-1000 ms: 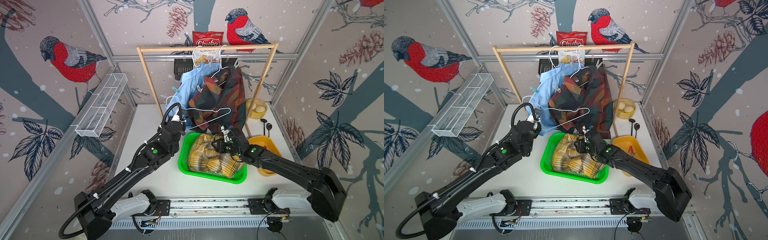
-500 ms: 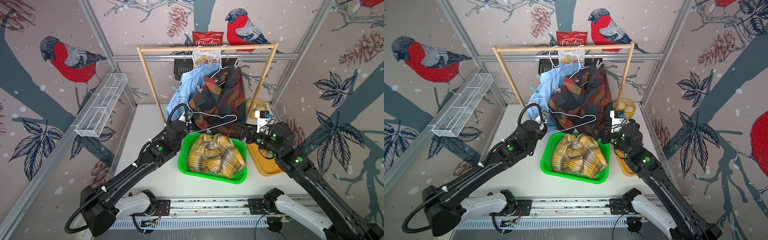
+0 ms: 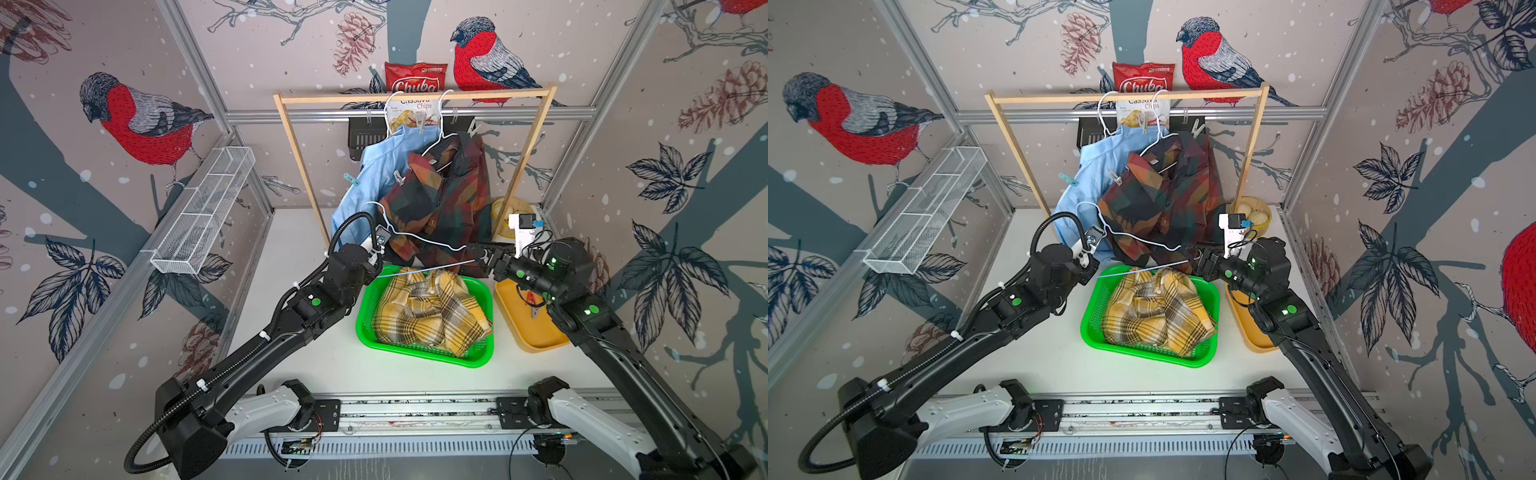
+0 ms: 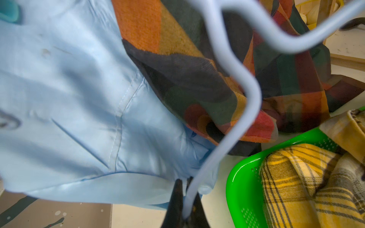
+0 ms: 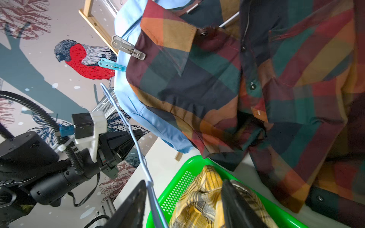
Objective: Remove the clothespins securing long-sleeve shirts to the hanger
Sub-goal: Place the hanger on the clothesline.
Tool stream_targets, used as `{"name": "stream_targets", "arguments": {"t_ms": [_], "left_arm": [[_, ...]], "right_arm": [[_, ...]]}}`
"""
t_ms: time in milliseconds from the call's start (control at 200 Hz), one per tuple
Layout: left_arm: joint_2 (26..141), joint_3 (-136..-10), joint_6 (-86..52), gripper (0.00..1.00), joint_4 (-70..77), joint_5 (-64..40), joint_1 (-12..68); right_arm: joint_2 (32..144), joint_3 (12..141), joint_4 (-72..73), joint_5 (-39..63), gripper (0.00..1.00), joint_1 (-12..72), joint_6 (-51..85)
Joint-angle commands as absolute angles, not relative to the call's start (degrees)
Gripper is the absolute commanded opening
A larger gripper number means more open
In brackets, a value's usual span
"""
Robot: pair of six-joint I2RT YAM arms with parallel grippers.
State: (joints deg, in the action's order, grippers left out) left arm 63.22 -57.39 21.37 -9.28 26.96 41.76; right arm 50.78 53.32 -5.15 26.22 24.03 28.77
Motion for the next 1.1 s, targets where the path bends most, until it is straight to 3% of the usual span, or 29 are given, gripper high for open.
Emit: {"name": "stream_targets", "arguments": {"t_ms": [0,491,756,861,941,1031,1096], "left_arm": [[63.6,-57.5,20.9,0.00,-7.2,25.6,41.6],[65.1,-57.5,19.7,0.00,-6.0,26.6,41.6],[65.3,-57.5,19.3,0.00,-5.5,26.7,41.5],[65.3,-57.5,18.6,0.00,-5.2,27.0,41.4],[65.1,-57.5,17.8,0.15,-5.6,27.7,41.2],[63.7,-57.7,16.1,0.52,-5.5,29.0,40.9],[61.6,-57.7,14.1,0.69,-5.2,29.8,40.2]], "right_arm": [[51.0,53.0,0.4,29.9,0.50,24.3,30.4],[51.1,52.4,-0.5,28.8,0.22,26.7,29.8],[50.8,53.1,-2.2,27.4,0.00,26.9,29.0],[50.0,53.7,-3.7,26.3,0.00,26.9,28.7],[48.5,54.2,-5.0,24.4,0.00,26.8,28.4],[46.6,55.4,-7.1,22.4,0.00,26.4,27.9],[45.6,57.5,-10.0,20.7,0.00,25.9,27.1]]}}
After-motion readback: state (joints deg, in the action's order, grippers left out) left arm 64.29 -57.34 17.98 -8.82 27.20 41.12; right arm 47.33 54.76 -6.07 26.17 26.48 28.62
